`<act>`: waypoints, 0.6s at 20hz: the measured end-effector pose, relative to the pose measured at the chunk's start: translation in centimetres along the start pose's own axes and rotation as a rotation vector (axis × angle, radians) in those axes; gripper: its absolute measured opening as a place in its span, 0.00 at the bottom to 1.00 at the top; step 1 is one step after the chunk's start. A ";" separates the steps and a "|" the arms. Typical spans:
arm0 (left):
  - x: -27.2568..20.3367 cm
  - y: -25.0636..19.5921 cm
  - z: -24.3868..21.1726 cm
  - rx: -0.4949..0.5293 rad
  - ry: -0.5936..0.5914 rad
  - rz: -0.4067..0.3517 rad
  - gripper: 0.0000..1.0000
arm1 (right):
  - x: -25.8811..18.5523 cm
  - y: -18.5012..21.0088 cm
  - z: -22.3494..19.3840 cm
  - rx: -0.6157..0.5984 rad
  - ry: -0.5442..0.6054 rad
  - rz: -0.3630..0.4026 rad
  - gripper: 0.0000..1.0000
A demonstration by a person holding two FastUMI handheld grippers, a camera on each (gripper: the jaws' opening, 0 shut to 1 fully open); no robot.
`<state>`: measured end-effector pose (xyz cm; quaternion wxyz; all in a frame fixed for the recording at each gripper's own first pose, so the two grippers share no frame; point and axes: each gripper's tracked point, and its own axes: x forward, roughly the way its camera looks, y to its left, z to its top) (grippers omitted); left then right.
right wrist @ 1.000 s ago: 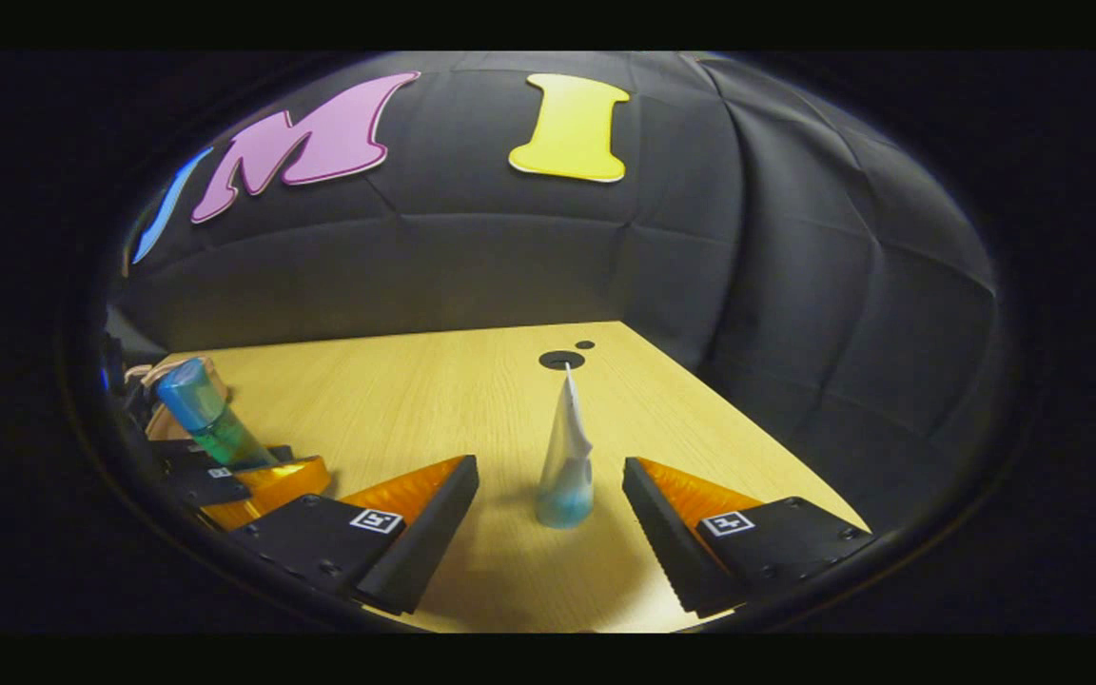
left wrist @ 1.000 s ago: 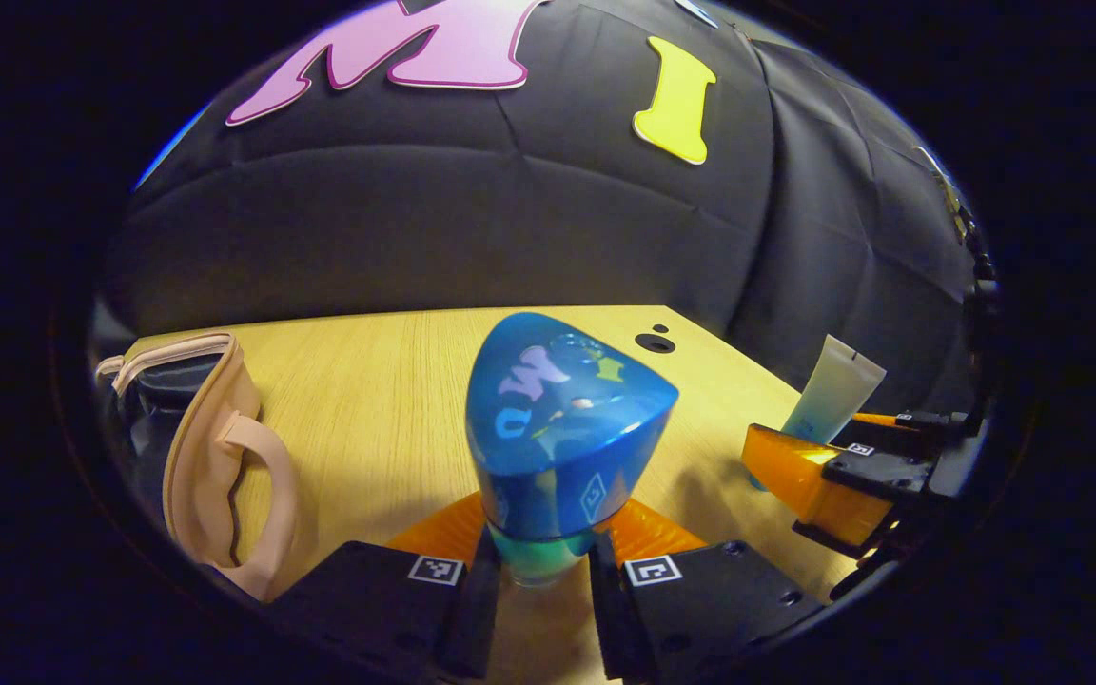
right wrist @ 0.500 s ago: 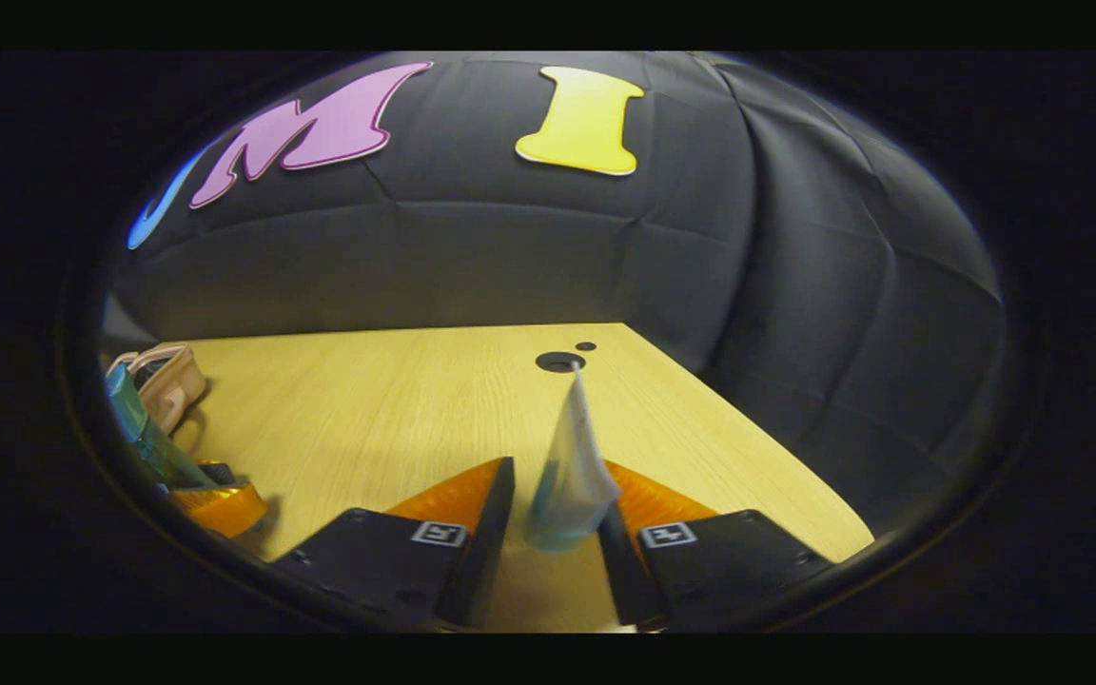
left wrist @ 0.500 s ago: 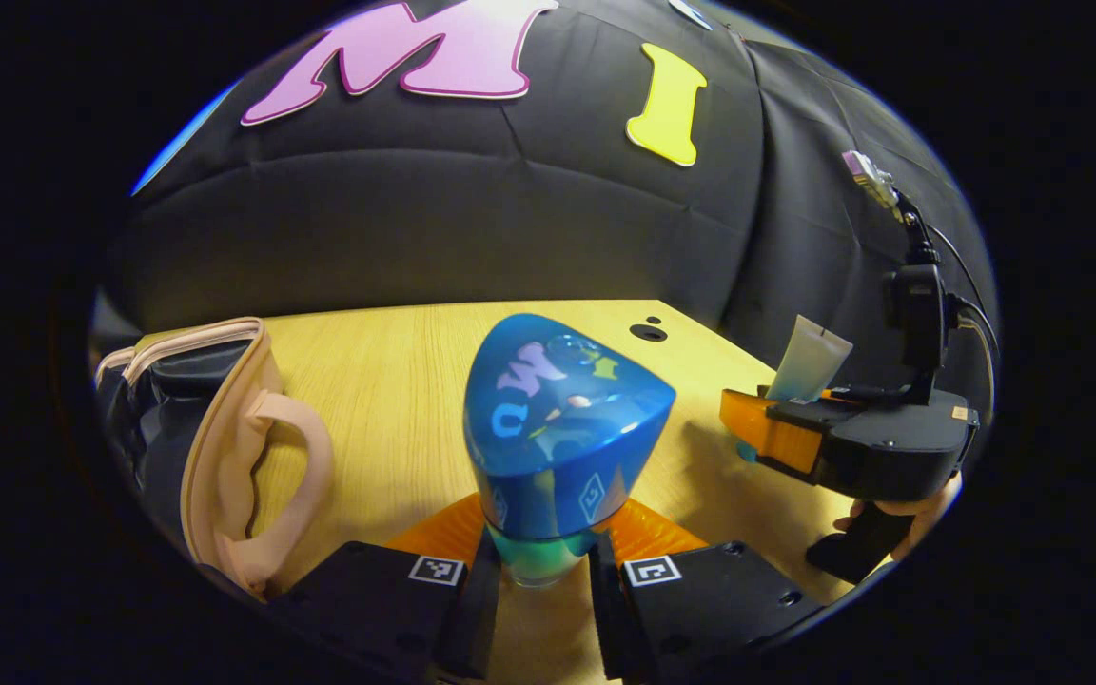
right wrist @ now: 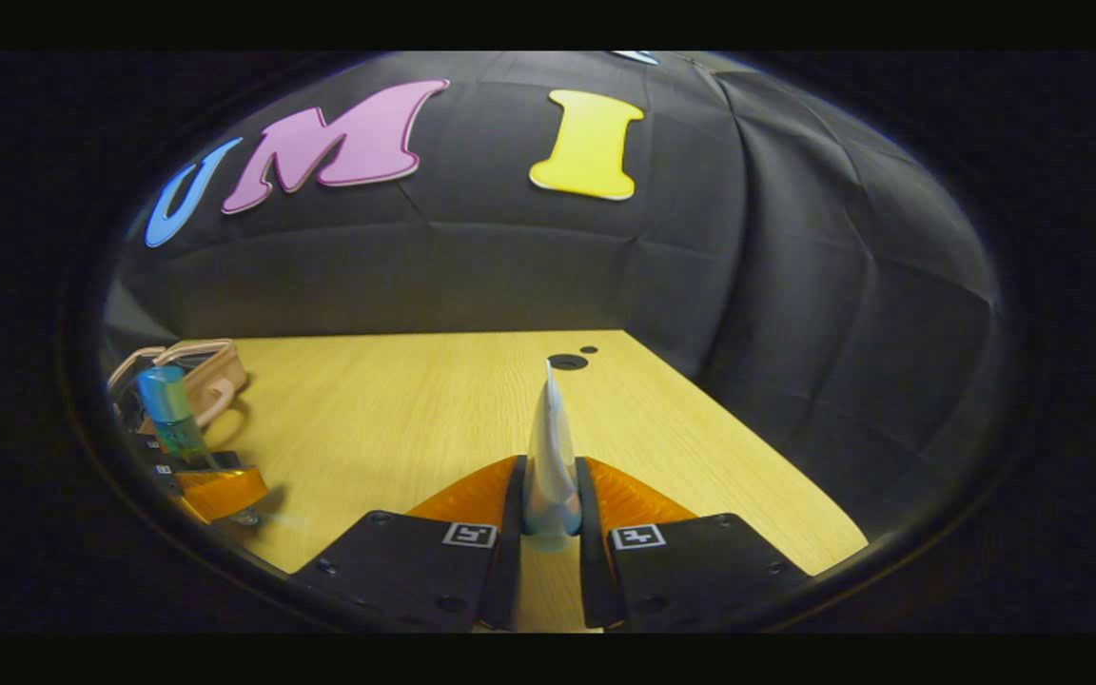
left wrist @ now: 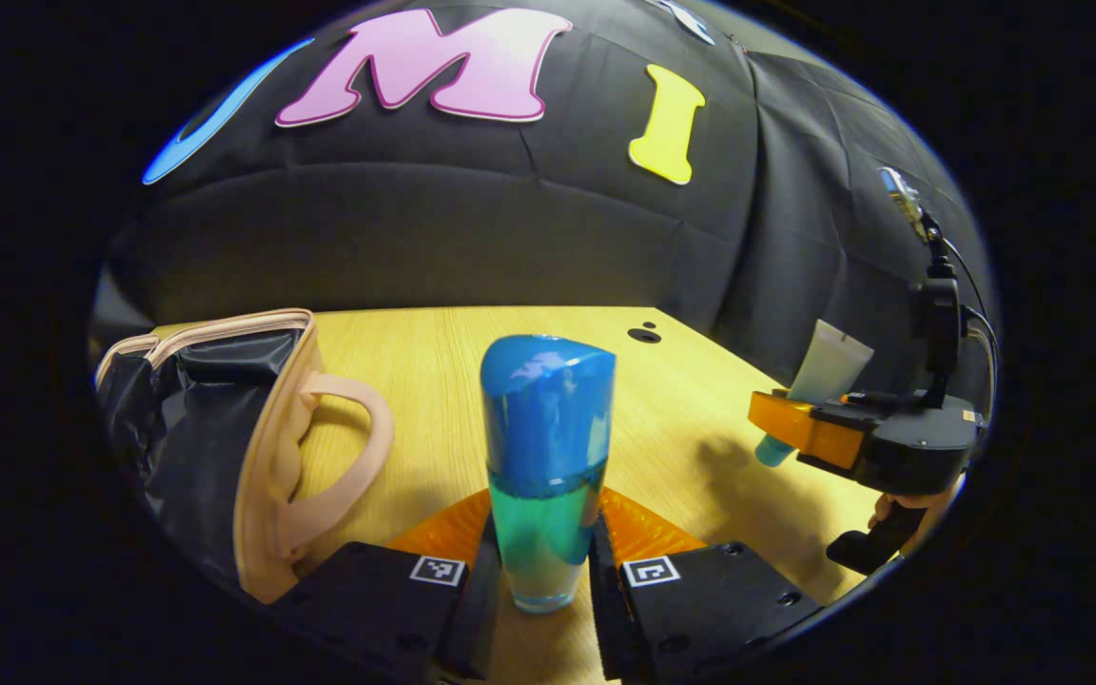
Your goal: First open the suitcase, pack the skin care products into it, and then close the suitcase.
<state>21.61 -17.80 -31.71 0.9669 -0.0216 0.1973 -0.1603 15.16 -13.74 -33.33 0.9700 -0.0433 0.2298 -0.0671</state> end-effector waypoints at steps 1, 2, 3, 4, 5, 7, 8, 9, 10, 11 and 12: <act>-0.8 0.1 0.4 0.001 -0.017 -0.003 0.46 | -1.2 0.7 0.7 -0.004 -0.014 0.013 0.29; -1.7 0.2 1.1 0.006 -0.035 -0.005 0.46 | -2.5 1.5 1.5 -0.008 -0.033 0.031 0.28; -2.5 0.4 1.7 0.013 -0.054 -0.006 0.46 | -3.9 2.5 2.4 -0.015 -0.053 0.047 0.29; -3.5 0.5 2.2 0.017 -0.066 -0.007 0.46 | -5.1 3.7 3.1 -0.024 -0.066 0.071 0.24; -4.2 0.7 2.7 0.015 -0.075 -0.010 0.46 | -6.2 4.9 3.7 -0.029 -0.077 0.091 0.34; -5.9 1.6 3.7 0.000 -0.096 -0.004 0.46 | -8.3 7.7 4.8 -0.028 -0.093 0.146 0.28; -7.0 2.3 4.4 -0.002 -0.115 0.006 0.46 | -9.3 9.2 5.6 -0.024 -0.110 0.174 0.28; -8.5 3.4 4.7 0.006 -0.136 0.020 0.46 | -10.1 11.1 6.5 -0.027 -0.130 0.207 0.28; -9.5 4.7 4.9 0.011 -0.140 0.040 0.46 | -10.7 12.6 7.1 -0.045 -0.141 0.232 0.28; -10.4 6.0 5.0 0.008 -0.139 0.060 0.46 | -11.2 14.1 7.4 -0.065 -0.148 0.256 0.28; -11.2 7.4 5.1 -0.002 -0.141 0.080 0.46 | -11.6 15.8 7.7 -0.076 -0.149 0.285 0.28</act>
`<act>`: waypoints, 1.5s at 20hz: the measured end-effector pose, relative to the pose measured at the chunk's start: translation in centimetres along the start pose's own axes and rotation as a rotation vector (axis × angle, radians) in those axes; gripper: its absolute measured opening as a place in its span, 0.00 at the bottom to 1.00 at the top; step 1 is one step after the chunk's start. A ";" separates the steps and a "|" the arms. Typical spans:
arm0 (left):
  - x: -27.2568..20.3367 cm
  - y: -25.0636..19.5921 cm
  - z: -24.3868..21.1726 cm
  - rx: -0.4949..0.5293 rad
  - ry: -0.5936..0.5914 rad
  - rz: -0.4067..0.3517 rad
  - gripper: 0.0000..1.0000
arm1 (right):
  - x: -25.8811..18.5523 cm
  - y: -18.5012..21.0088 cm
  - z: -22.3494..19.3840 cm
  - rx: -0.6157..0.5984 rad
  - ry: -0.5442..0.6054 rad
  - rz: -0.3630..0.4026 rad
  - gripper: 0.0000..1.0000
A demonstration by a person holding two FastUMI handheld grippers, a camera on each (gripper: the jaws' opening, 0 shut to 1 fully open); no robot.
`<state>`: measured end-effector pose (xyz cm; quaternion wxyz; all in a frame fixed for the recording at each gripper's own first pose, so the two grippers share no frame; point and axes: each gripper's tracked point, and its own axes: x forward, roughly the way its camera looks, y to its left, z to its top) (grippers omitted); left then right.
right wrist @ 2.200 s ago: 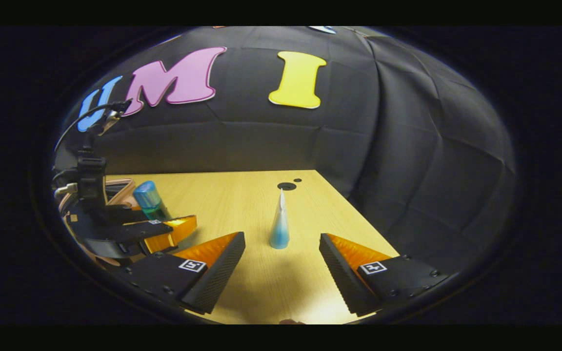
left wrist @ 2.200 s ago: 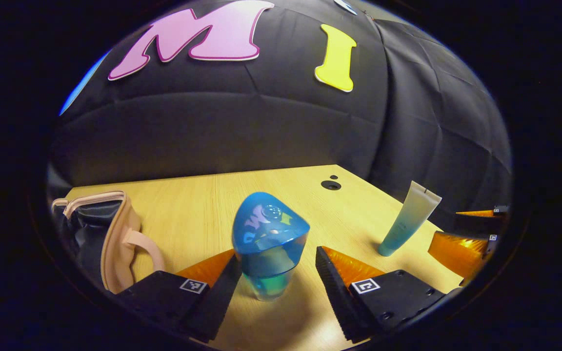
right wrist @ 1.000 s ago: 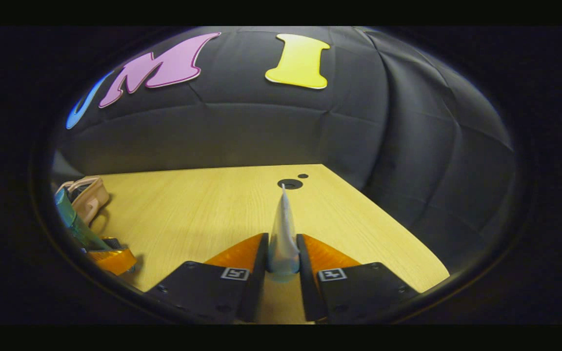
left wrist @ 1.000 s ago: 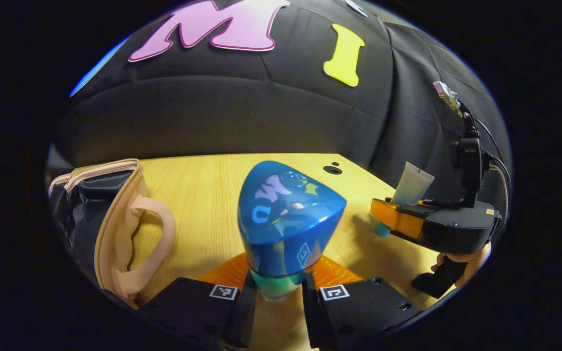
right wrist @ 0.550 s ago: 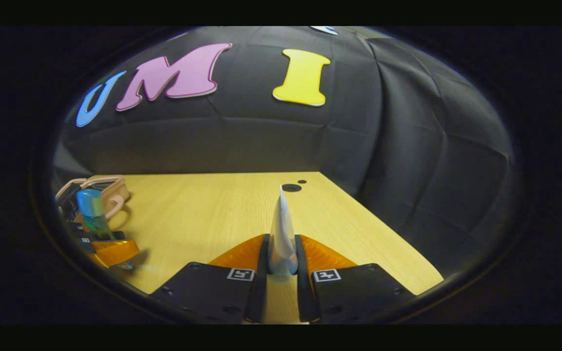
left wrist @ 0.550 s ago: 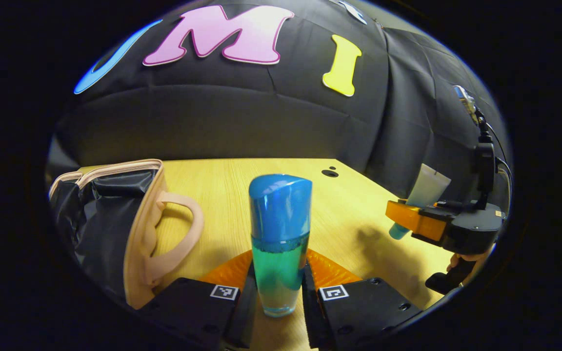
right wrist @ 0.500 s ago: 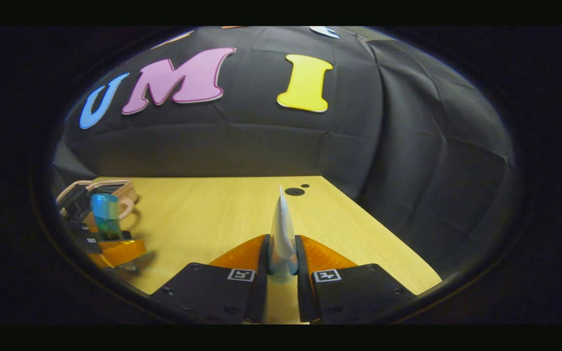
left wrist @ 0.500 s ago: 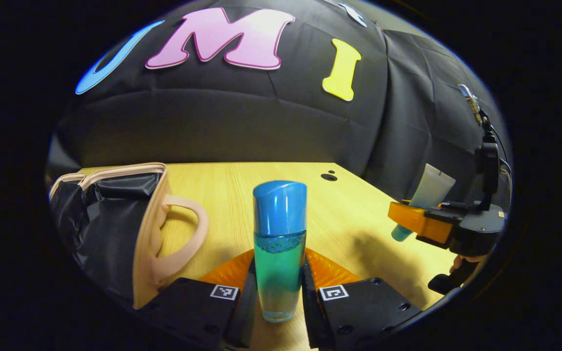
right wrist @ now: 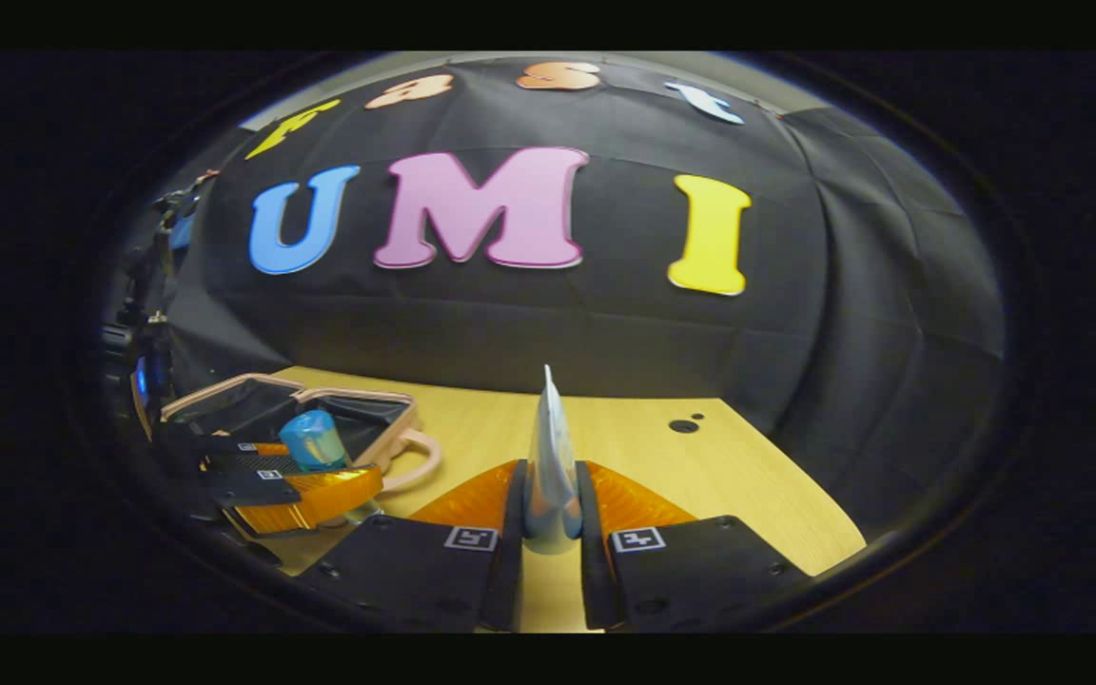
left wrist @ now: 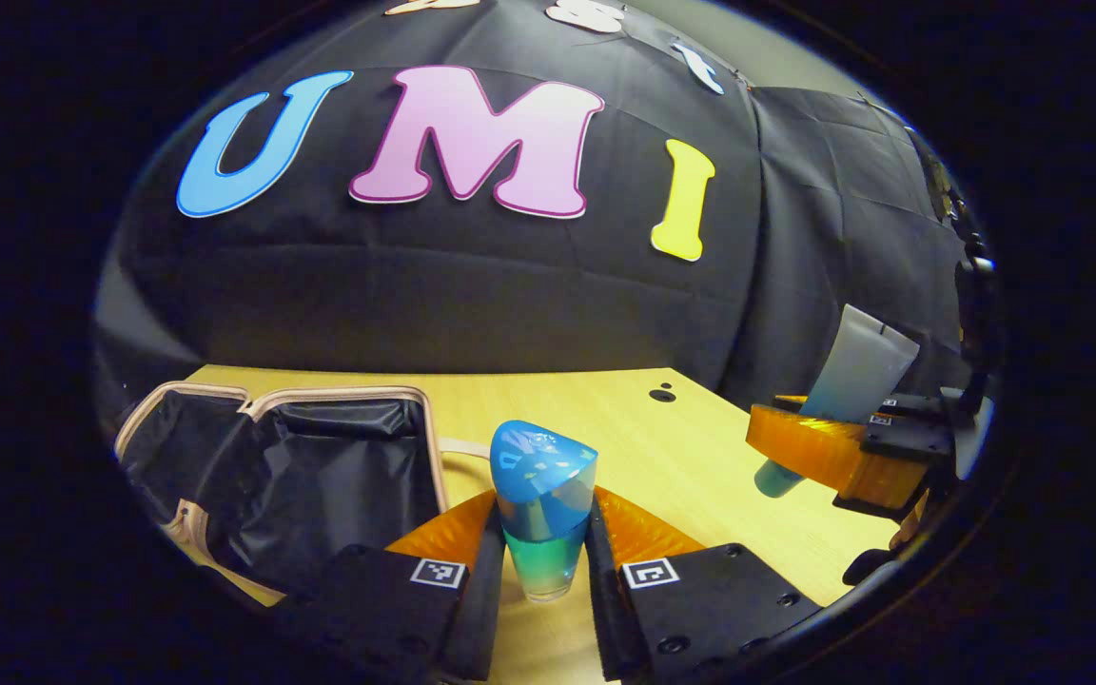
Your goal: First open the suitcase, pack the skin care products into it, and then close the suitcase.
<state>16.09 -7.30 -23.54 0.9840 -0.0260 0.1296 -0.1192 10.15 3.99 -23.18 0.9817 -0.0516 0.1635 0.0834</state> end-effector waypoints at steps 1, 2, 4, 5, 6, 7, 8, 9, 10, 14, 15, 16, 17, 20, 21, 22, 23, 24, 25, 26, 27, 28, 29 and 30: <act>-0.7 1.4 0.4 -0.015 -0.005 0.015 0.46 | 0.3 1.8 0.6 -0.004 -0.009 0.030 0.28; -1.4 2.1 0.8 -0.061 -0.012 0.000 0.46 | 0.5 3.7 1.0 0.002 -0.007 0.062 0.33; -2.8 3.3 1.5 -0.148 -0.015 0.001 0.46 | 1.0 7.4 2.0 0.006 -0.013 0.124 0.24; -3.4 4.1 1.9 -0.170 -0.022 0.003 0.46 | 1.2 9.2 2.7 0.006 -0.019 0.153 0.33; -4.0 4.5 2.6 -0.179 -0.031 0.002 0.46 | 1.4 10.7 3.4 0.004 -0.030 0.177 0.28; -4.3 5.1 3.3 -0.171 -0.045 0.012 0.46 | 1.5 12.0 4.1 -0.001 -0.040 0.196 0.28; -4.5 6.4 4.0 -0.157 -0.049 0.037 0.46 | 1.6 12.7 4.7 0.001 -0.051 0.204 0.28; -5.0 7.8 4.2 -0.150 -0.047 0.061 0.46 | 1.7 13.4 4.9 0.014 -0.051 0.218 0.28; -5.5 9.1 4.4 -0.149 -0.048 0.077 0.46 | 1.9 14.3 5.3 0.033 -0.050 0.231 0.28; -5.5 15.5 2.5 -0.127 0.028 0.170 0.46 | 3.5 16.9 5.6 0.037 -0.042 0.273 0.33; -5.1 16.8 1.9 -0.113 0.053 0.187 0.46 | 4.0 17.4 5.2 0.036 -0.031 0.283 0.28; -4.6 17.9 1.3 -0.101 0.084 0.195 0.46 | 4.4 17.8 4.8 0.040 -0.021 0.288 0.28; -4.0 18.8 0.6 -0.094 0.113 0.199 0.46 | 4.9 18.2 4.4 0.045 -0.008 0.292 0.28; -1.5 20.6 -1.7 -0.112 0.210 0.208 0.46 | 6.1 18.6 3.1 0.059 0.032 0.300 0.28; -0.7 21.1 -2.6 -0.115 0.256 0.214 0.46 | 6.5 18.4 2.7 0.063 0.045 0.302 0.28; 0.0 21.1 -1.7 -0.103 0.237 0.212 0.46 | 6.8 18.2 2.4 0.067 0.057 0.303 0.28; 1.7 21.1 -1.2 -0.090 0.246 0.199 0.47 | 6.9 17.9 2.1 0.071 0.067 0.303 0.28; 2.5 21.1 -1.2 -0.090 0.280 0.186 0.42 | 6.9 17.5 2.0 0.079 0.071 0.303 0.28; 3.7 21.4 -1.1 -0.095 0.300 0.195 0.43 | 7.1 17.0 1.9 0.089 0.076 0.304 0.33; 4.9 21.6 -1.1 -0.098 0.318 0.202 0.50 | 7.2 16.6 1.6 0.095 0.084 0.303 0.28; 6.0 21.7 -1.0 -0.097 0.342 0.209 0.46 | 7.2 16.0 1.4 0.101 0.090 0.300 0.28; 7.1 21.6 -1.1 -0.086 0.364 0.212 0.46 | 7.2 15.5 1.2 0.111 0.094 0.297 0.33; 8.0 21.8 -1.4 -0.072 0.391 0.223 0.42 | 7.3 15.1 0.9 0.120 0.102 0.295 0.33; 8.8 21.7 -1.8 -0.054 0.418 0.228 0.46 | 7.4 14.7 0.6 0.127 0.112 0.294 0.28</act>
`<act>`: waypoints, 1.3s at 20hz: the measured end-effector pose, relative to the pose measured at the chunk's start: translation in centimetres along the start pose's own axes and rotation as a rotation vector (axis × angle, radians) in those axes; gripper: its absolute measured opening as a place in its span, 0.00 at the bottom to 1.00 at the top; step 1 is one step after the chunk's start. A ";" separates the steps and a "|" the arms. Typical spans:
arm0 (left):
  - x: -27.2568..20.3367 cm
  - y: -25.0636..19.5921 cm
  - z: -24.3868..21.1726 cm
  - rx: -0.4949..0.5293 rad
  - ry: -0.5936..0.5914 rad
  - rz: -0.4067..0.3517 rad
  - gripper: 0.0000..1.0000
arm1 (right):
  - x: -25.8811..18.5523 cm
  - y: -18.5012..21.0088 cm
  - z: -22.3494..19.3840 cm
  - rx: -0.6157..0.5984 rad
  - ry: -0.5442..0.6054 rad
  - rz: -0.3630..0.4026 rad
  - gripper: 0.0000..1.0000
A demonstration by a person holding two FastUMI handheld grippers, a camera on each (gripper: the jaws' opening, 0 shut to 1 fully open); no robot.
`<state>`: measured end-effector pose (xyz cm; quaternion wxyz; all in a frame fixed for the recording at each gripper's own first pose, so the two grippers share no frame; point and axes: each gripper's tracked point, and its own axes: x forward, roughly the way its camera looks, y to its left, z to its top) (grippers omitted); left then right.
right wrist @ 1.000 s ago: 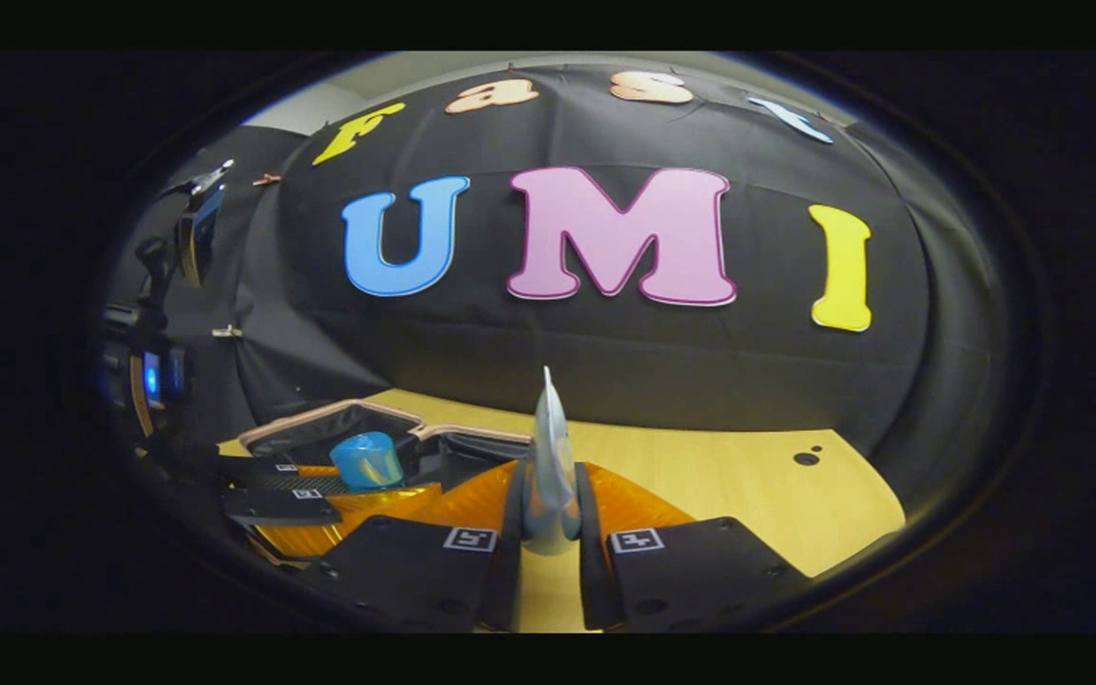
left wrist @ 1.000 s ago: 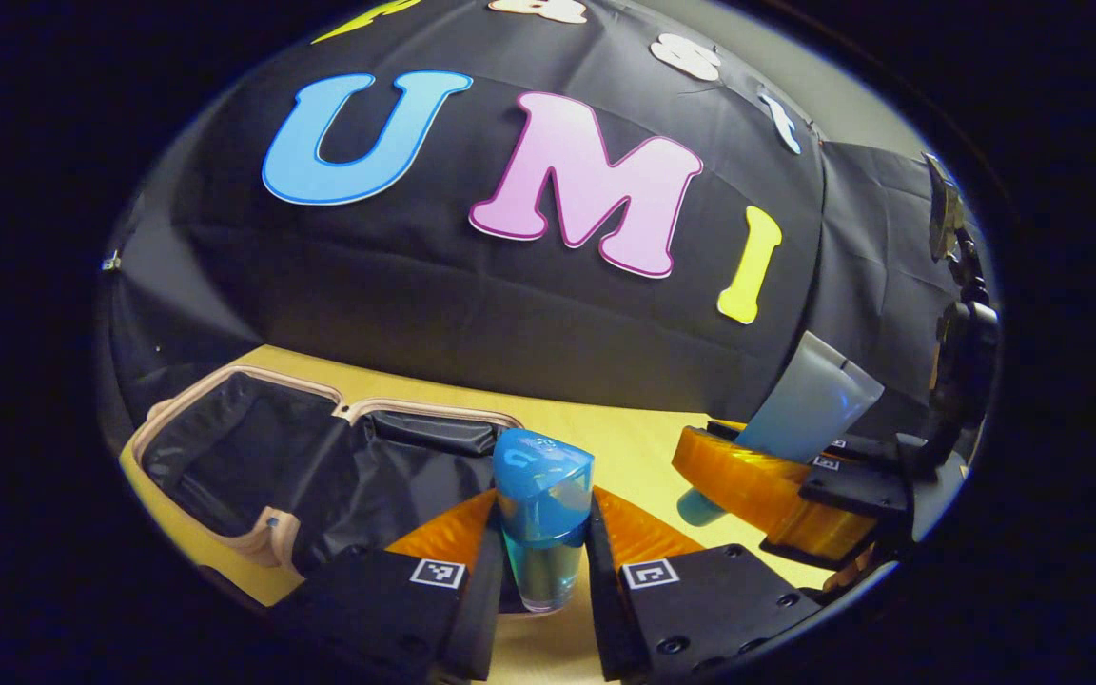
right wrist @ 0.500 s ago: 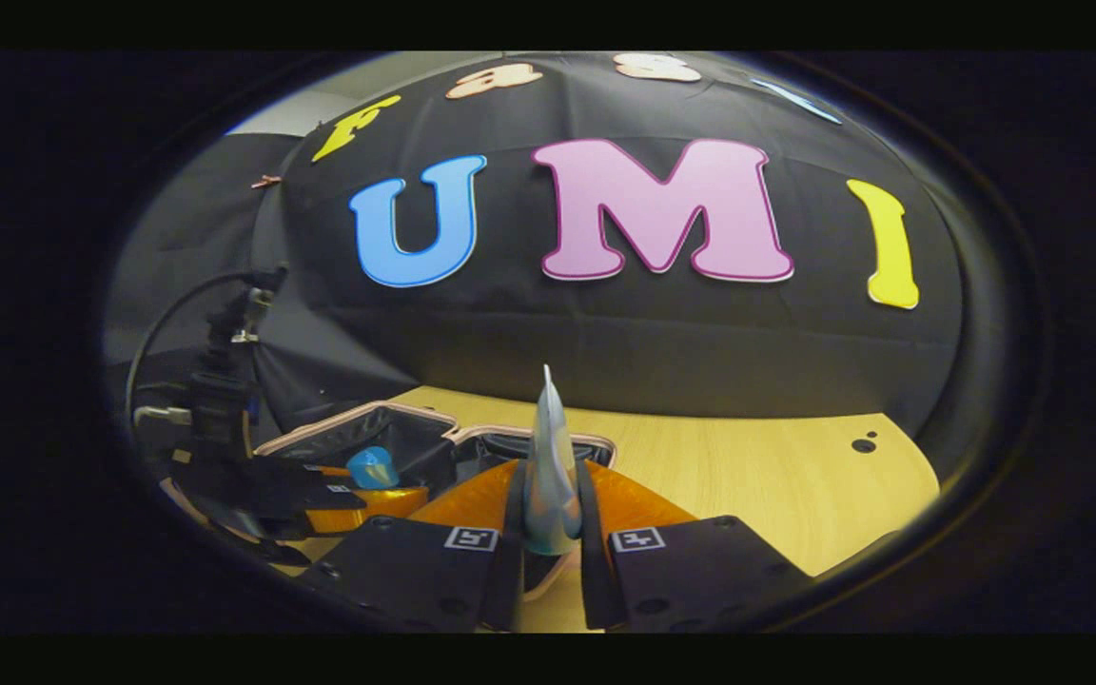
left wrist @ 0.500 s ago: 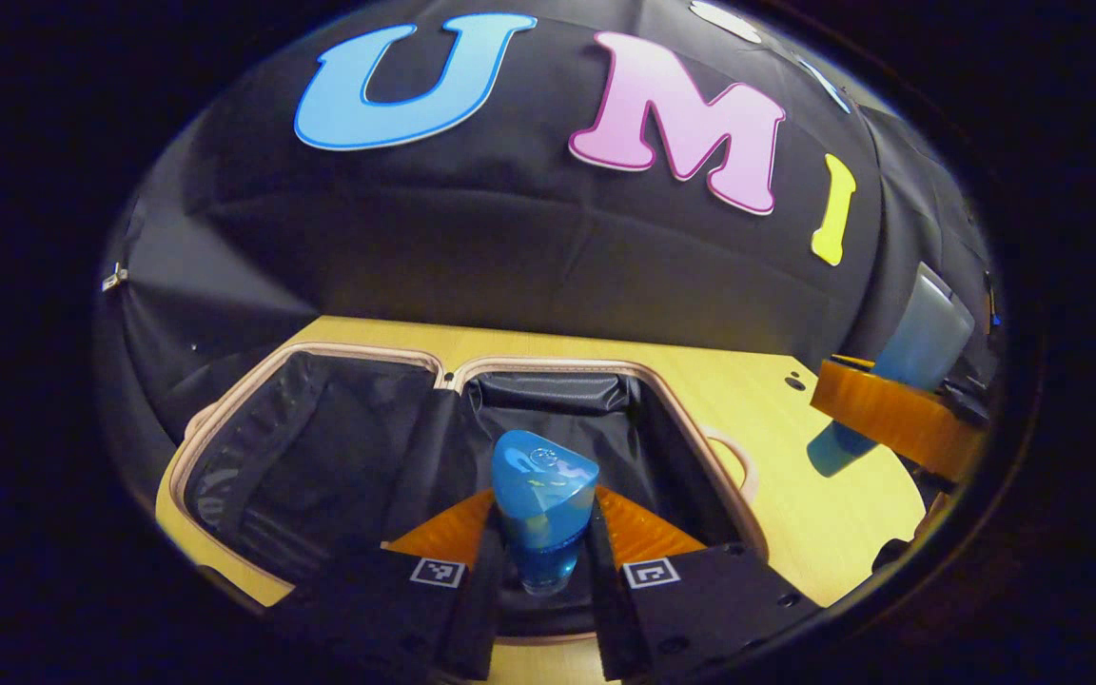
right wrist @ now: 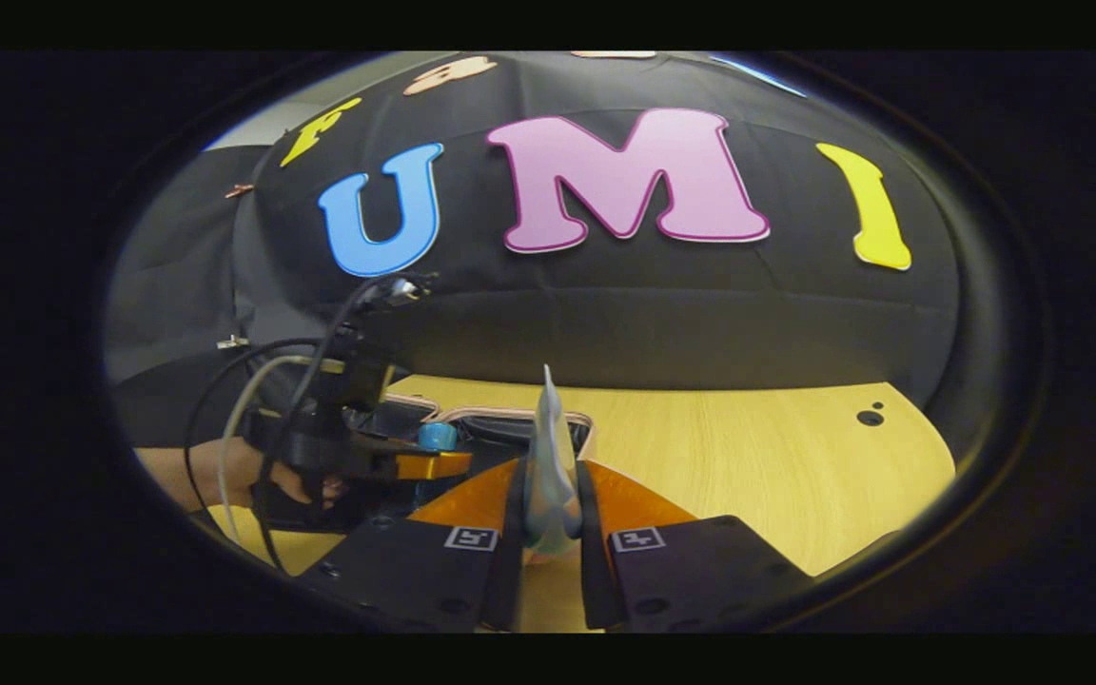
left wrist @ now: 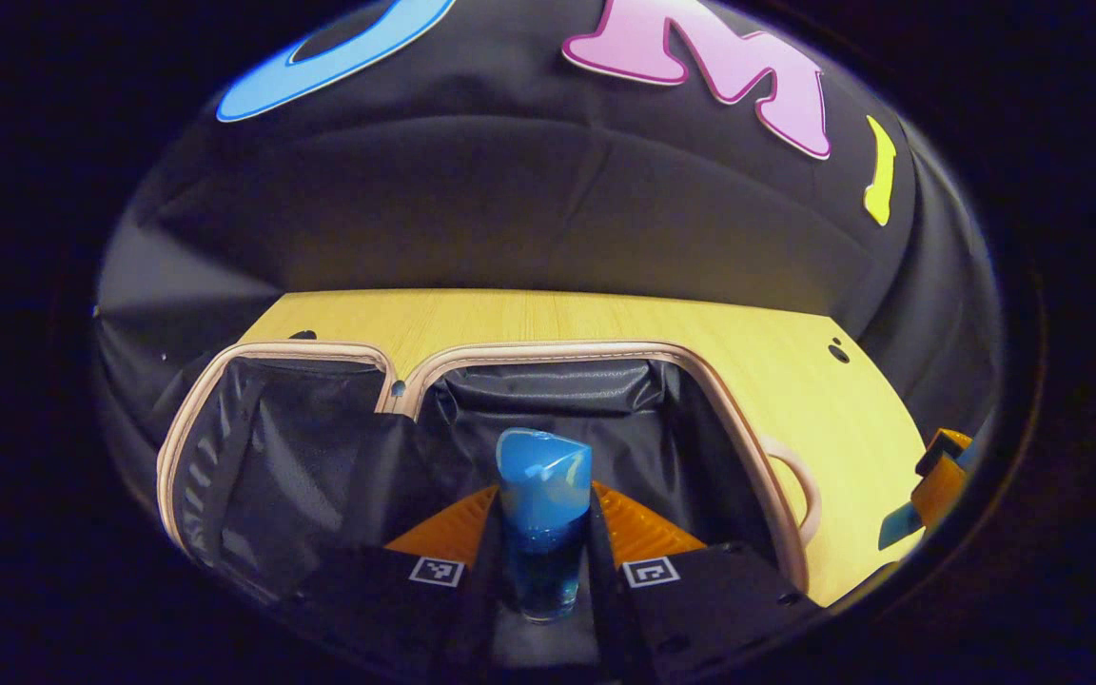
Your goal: First open the suitcase, pack the skin care products into it, and then close the suitcase.
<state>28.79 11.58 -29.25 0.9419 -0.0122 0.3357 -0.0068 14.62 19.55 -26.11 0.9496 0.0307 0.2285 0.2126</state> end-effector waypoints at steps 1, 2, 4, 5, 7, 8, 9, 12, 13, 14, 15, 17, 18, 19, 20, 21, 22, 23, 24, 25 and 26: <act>0.5 -0.1 -0.2 0.023 0.022 0.010 0.46 | 0.0 -0.3 -0.1 0.007 0.007 0.000 0.33; 1.0 -0.4 -0.5 0.041 0.042 0.014 0.46 | -0.3 -0.4 -0.2 0.014 0.009 0.003 0.33; 1.9 -0.6 -1.8 0.029 0.086 0.013 0.46 | -0.1 -0.5 -0.2 0.034 0.013 0.009 0.28; 2.1 -0.7 -2.5 0.006 0.106 0.012 0.50 | 0.0 -0.5 -0.3 0.040 0.017 0.012 0.28; 2.1 -0.7 -3.0 -0.070 0.093 0.004 0.47 | 0.2 -0.6 -0.3 0.046 0.024 0.011 0.28; 1.7 -0.5 -2.3 -0.099 0.051 0.003 0.47 | 0.4 -0.5 -0.4 0.049 0.028 0.014 0.28; 0.7 -0.2 -0.8 -0.124 -0.027 -0.003 0.47 | 0.6 -0.3 -0.5 0.052 0.032 0.014 0.28; -3.8 1.1 2.7 -0.133 -0.171 -0.011 0.81 | 1.4 1.4 -0.6 0.035 0.034 0.032 0.28; -5.1 2.5 3.3 -0.110 -0.202 0.010 0.89 | 1.8 2.1 -0.6 0.020 0.034 0.039 0.28; -7.0 4.0 4.0 -0.089 -0.239 0.043 1.00 | 2.3 2.9 -0.7 0.016 0.041 0.048 0.31; -8.9 5.4 4.4 -0.078 -0.276 0.069 0.99 | 2.9 3.8 -0.8 0.030 0.049 0.059 0.28; -12.7 7.3 4.9 -0.095 -0.351 0.092 0.99 | 4.4 5.5 -1.4 0.077 0.080 0.083 0.33; -14.5 8.2 4.7 -0.108 -0.376 0.098 0.98 | 5.4 6.2 -2.0 0.093 0.105 0.093 0.28; -16.2 8.9 4.2 -0.118 -0.386 0.097 0.97 | 6.6 6.8 -3.1 0.105 0.148 0.102 0.28; -17.5 9.5 3.5 -0.126 -0.389 0.096 0.96 | 7.5 6.8 -4.4 0.116 0.197 0.095 0.28; -18.6 10.3 2.7 -0.132 -0.387 0.097 0.96 | 8.2 6.9 -5.8 0.131 0.251 0.086 0.23; -19.4 11.1 1.9 -0.138 -0.380 0.100 0.96 | 8.7 7.0 -7.0 0.138 0.301 0.076 0.22; -19.8 11.9 1.0 -0.142 -0.370 0.112 0.96 | 9.0 7.0 -8.2 0.147 0.345 0.065 0.22; -20.2 12.8 0.3 -0.141 -0.358 0.125 0.96 | 9.1 7.2 -9.3 0.165 0.382 0.063 0.28; -20.5 13.5 -0.4 -0.139 -0.350 0.138 0.96 | 9.2 7.4 -10.4 0.172 0.423 0.044 0.29; -20.7 14.1 -0.9 -0.139 -0.344 0.145 0.96 | 9.3 7.4 -11.2 0.167 0.448 0.031 0.25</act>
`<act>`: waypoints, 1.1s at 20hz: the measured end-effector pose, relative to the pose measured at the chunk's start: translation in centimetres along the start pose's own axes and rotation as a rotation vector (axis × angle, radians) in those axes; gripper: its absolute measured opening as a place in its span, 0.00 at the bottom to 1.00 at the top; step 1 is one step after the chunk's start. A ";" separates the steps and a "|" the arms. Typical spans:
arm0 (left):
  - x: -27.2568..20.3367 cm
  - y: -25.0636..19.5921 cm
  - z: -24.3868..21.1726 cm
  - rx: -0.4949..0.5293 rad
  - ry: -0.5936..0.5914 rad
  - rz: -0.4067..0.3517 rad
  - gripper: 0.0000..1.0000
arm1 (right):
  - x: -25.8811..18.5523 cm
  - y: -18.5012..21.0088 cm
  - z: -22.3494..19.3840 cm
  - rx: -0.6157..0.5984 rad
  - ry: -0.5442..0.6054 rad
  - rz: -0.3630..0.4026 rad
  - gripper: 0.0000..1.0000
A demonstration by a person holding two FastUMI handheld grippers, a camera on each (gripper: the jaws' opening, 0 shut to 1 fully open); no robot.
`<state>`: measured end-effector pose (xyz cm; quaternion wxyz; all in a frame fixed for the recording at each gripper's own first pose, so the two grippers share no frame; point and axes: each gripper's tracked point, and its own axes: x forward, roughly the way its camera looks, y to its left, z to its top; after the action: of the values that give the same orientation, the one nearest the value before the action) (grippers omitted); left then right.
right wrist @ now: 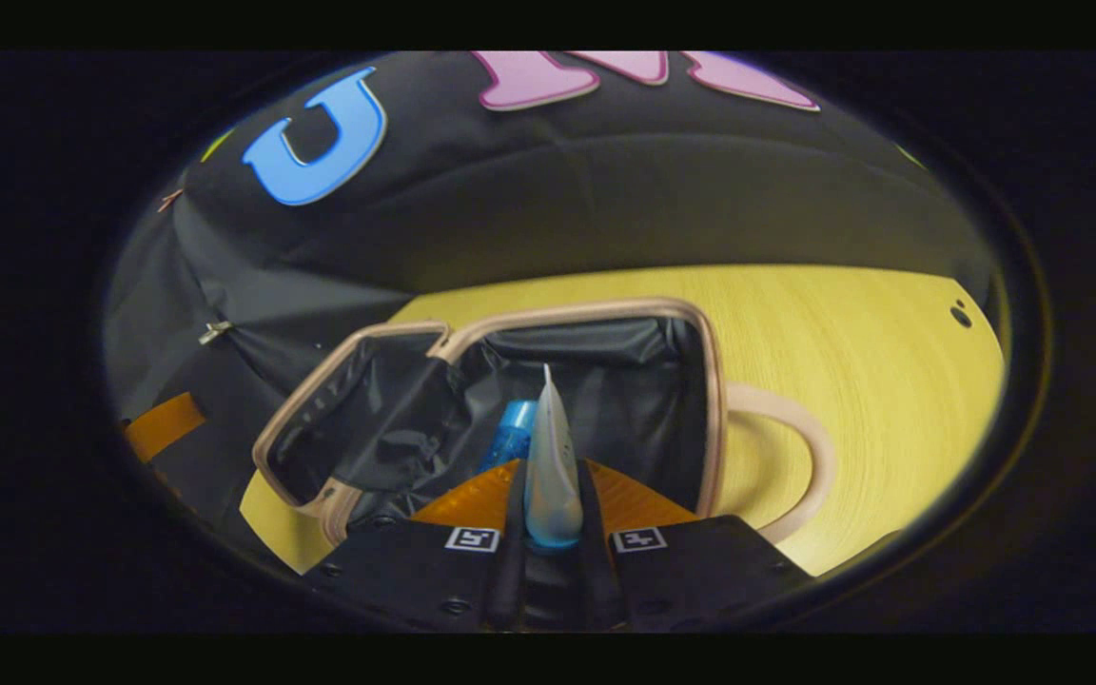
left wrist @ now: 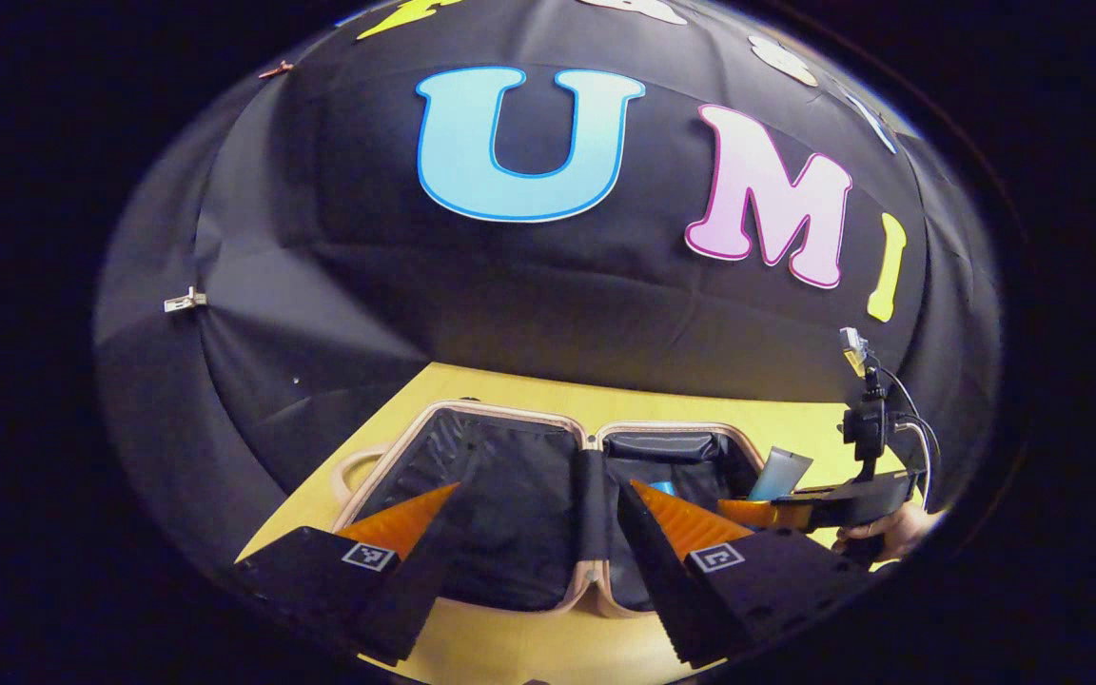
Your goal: First open the suitcase, pack the skin care products into it, and then close the suitcase.
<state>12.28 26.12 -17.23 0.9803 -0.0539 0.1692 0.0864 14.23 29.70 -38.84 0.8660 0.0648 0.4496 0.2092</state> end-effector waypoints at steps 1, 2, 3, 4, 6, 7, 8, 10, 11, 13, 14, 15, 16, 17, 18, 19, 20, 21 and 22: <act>-0.1 0.6 -0.3 -0.003 0.006 0.006 0.96 | 0.4 0.0 -0.3 -0.014 0.014 -0.016 0.22; -0.4 0.9 -0.8 -0.010 0.014 0.011 0.96 | 0.6 0.2 -0.6 -0.018 0.025 -0.022 0.35; -0.7 1.0 -1.0 -0.015 0.012 0.013 0.96 | 0.8 0.2 -0.6 -0.002 0.036 -0.030 0.28; -1.1 1.2 -1.0 -0.024 0.006 0.018 0.96 | 1.2 0.1 -0.7 0.023 0.051 -0.041 0.28; -1.6 1.8 -1.6 -0.051 0.010 0.032 0.96 | 1.4 0.0 -1.1 0.063 0.071 -0.057 0.26; -1.7 2.2 -2.0 -0.065 0.019 0.040 0.96 | 1.5 0.1 -0.6 0.067 0.056 -0.068 0.34; -2.1 2.4 -2.2 -0.075 0.025 0.049 0.96 | 1.6 0.0 -0.1 0.065 0.036 -0.079 0.26; -2.7 3.3 -2.4 -0.079 0.020 0.076 0.96 | 1.0 1.2 0.3 0.088 0.020 -0.062 0.46; -2.9 3.7 -2.5 -0.080 0.013 0.090 0.96 | 0.9 1.9 0.5 0.098 0.011 -0.054 0.59; -3.3 5.1 -2.8 -0.092 -0.004 0.132 0.96 | 0.0 2.4 1.6 0.068 -0.041 -0.067 0.80; -3.4 6.1 -2.9 -0.099 -0.017 0.156 0.96 | -0.6 2.6 2.3 0.037 -0.077 -0.073 0.98; -3.4 7.2 -2.9 -0.103 -0.020 0.177 0.96 | -1.5 2.9 2.9 0.003 -0.110 -0.075 0.98; -3.2 8.4 -2.8 -0.106 -0.025 0.196 0.96 | -2.6 3.2 3.6 -0.031 -0.152 -0.077 0.97; -2.8 9.4 -2.5 -0.115 -0.031 0.195 0.96 | -3.8 3.4 4.6 -0.065 -0.204 -0.081 0.98; -2.3 10.0 -2.3 -0.133 -0.019 0.183 0.96 | -5.4 3.6 5.5 -0.106 -0.256 -0.086 0.97; -1.9 11.1 -1.9 -0.161 -0.022 0.184 0.96 | -7.0 3.6 6.3 -0.152 -0.306 -0.095 0.97; -1.3 12.3 -0.7 -0.188 -0.049 0.180 0.96 | -8.6 3.6 6.8 -0.194 -0.357 -0.109 0.97; -0.2 13.2 0.4 -0.217 -0.067 0.166 0.96 | -10.1 3.6 7.3 -0.229 -0.399 -0.118 0.97; 0.6 14.6 1.0 -0.240 -0.077 0.158 0.96 | -11.8 3.5 7.4 -0.253 -0.434 -0.131 0.97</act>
<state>10.42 40.64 -17.61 0.9627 -0.1538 0.1235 0.1851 13.18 28.44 -24.59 0.9551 -0.0300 0.2269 0.1883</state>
